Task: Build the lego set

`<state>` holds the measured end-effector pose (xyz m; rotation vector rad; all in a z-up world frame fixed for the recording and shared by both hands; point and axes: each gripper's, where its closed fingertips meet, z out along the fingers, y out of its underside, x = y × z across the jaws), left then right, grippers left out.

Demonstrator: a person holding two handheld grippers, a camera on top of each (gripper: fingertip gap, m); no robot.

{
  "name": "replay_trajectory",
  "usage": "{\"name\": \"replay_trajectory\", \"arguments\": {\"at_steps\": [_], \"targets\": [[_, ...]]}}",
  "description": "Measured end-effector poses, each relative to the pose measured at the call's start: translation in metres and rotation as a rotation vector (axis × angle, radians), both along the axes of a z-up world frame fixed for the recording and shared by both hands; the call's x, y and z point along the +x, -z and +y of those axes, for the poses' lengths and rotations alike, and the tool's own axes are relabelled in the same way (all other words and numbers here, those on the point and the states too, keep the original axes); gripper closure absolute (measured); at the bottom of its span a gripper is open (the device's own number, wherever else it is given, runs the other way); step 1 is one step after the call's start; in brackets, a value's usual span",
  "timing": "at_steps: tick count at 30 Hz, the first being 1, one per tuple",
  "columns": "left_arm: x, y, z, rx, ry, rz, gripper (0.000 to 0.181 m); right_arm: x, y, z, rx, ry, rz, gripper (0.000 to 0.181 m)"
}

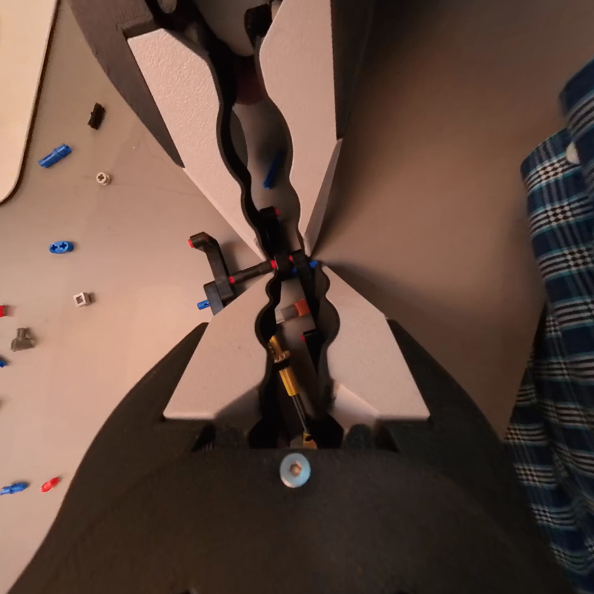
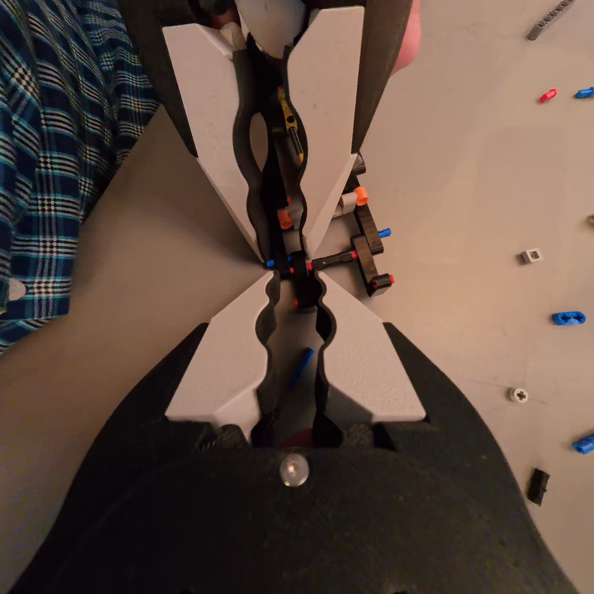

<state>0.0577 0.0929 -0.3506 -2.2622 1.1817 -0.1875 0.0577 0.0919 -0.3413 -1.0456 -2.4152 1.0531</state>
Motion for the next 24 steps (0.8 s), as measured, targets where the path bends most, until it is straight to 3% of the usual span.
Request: {"name": "replay_trajectory", "arguments": {"at_steps": [4,10,15,19,24], "targets": [[-0.001,-0.001,0.0,0.032,-0.019,0.009,0.16,-0.001,0.0,-0.001,-0.004,-0.001,0.0,0.162],[-0.011,-0.013,0.003,0.123,-0.097,0.012,0.143,-0.003,-0.006,0.002,-0.008,0.029,0.041,0.153],[-0.015,-0.019,0.008,0.174,-0.122,0.045,0.11,-0.002,-0.014,0.005,0.021,0.032,0.064,0.15],[-0.023,-0.009,0.011,0.083,-0.157,0.057,0.096,-0.009,-0.026,0.01,0.088,0.034,0.102,0.127],[-0.018,-0.001,0.01,-0.017,-0.175,0.045,0.094,-0.013,-0.006,0.012,0.228,-0.038,-0.009,0.104]]}}
